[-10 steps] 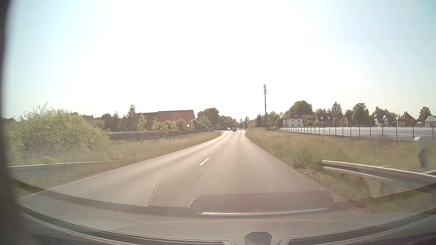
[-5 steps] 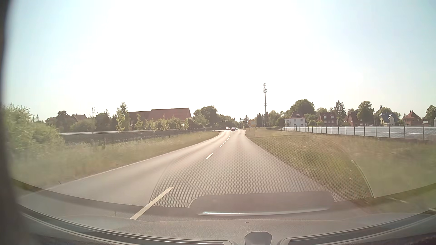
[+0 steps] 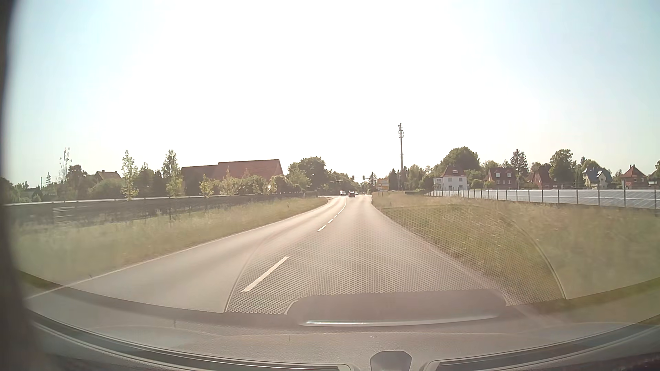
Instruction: Follow the waypoints while adhering to traffic rules and regulations
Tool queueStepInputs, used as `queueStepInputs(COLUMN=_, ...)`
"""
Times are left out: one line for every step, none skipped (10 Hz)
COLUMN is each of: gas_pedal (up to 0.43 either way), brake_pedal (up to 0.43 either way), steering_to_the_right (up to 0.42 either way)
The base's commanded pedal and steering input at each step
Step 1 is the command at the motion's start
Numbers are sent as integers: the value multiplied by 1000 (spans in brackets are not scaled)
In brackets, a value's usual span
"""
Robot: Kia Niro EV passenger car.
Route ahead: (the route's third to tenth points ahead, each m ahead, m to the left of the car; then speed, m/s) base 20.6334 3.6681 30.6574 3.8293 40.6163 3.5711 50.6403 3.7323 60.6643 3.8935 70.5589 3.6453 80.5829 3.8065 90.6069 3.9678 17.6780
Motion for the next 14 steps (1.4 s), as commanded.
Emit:
queueStepInputs(gas_pedal=0, brake_pedal=6, steering_to_the_right=4)
queueStepInputs(gas_pedal=0, brake_pedal=6, steering_to_the_right=4)
queueStepInputs(gas_pedal=0, brake_pedal=6, steering_to_the_right=4)
queueStepInputs(gas_pedal=0, brake_pedal=6, steering_to_the_right=4)
queueStepInputs(gas_pedal=0, brake_pedal=6, steering_to_the_right=4)
queueStepInputs(gas_pedal=0, brake_pedal=6, steering_to_the_right=4)
queueStepInputs(gas_pedal=0, brake_pedal=6, steering_to_the_right=4)
queueStepInputs(gas_pedal=0, brake_pedal=6, steering_to_the_right=4)
queueStepInputs(gas_pedal=0, brake_pedal=6, steering_to_the_right=4)
queueStepInputs(gas_pedal=0, brake_pedal=6, steering_to_the_right=4)
queueStepInputs(gas_pedal=0, brake_pedal=6, steering_to_the_right=4)
queueStepInputs(gas_pedal=0, brake_pedal=6, steering_to_the_right=4)
queueStepInputs(gas_pedal=0, brake_pedal=6, steering_to_the_right=3)
queueStepInputs(gas_pedal=0, brake_pedal=6, steering_to_the_right=3)
